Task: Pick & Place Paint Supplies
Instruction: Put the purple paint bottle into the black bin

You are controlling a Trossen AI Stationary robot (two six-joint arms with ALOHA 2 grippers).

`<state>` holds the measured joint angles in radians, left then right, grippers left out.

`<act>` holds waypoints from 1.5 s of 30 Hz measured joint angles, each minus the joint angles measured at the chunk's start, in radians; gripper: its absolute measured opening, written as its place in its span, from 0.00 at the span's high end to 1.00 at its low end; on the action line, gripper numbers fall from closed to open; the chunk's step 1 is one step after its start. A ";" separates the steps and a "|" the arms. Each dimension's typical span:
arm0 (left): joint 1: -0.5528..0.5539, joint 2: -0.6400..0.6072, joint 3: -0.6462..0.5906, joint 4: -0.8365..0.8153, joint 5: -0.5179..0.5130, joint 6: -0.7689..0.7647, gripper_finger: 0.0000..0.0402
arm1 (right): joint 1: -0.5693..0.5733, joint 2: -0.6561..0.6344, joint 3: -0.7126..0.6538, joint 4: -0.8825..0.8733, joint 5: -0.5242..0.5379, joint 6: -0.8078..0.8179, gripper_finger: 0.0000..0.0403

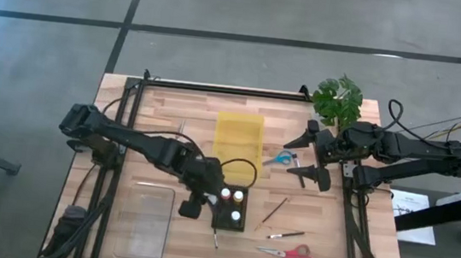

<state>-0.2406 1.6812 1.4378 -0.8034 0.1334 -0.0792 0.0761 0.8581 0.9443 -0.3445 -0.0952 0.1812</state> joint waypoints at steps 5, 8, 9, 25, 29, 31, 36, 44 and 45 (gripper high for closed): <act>-0.005 0.066 0.076 -0.021 -0.003 0.000 0.70 | 0.000 0.000 0.000 -0.015 -0.002 -0.004 0.15; -0.008 0.113 0.125 -0.070 -0.004 0.017 0.70 | 0.000 0.000 0.000 -0.019 -0.002 -0.005 0.15; -0.008 0.131 0.138 -0.083 -0.004 0.023 0.70 | 0.000 0.000 0.000 -0.019 -0.002 -0.005 0.15; -0.054 0.170 0.161 -0.045 -0.082 0.018 0.70 | 0.000 0.000 -0.022 -0.026 -0.003 -0.007 0.15; -0.068 0.176 0.160 -0.032 -0.096 0.002 0.70 | 0.000 0.000 -0.022 -0.025 -0.006 -0.009 0.15; -0.074 0.184 0.159 -0.033 -0.100 0.000 0.70 | 0.000 -0.001 -0.023 -0.022 -0.007 -0.009 0.15; -0.078 0.222 0.159 -0.032 -0.108 0.000 0.70 | 0.000 0.000 -0.023 -0.019 -0.007 -0.009 0.15; -0.078 0.233 0.159 -0.027 -0.116 0.003 0.70 | 0.000 0.000 -0.023 -0.019 -0.011 -0.012 0.15; -0.078 0.238 0.159 -0.026 -0.116 0.004 0.70 | 0.000 0.000 -0.023 -0.018 -0.011 -0.015 0.15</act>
<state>-0.3182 1.9192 1.5963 -0.8296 0.0170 -0.0756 0.0761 0.8577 0.9218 -0.3630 -0.1059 0.1661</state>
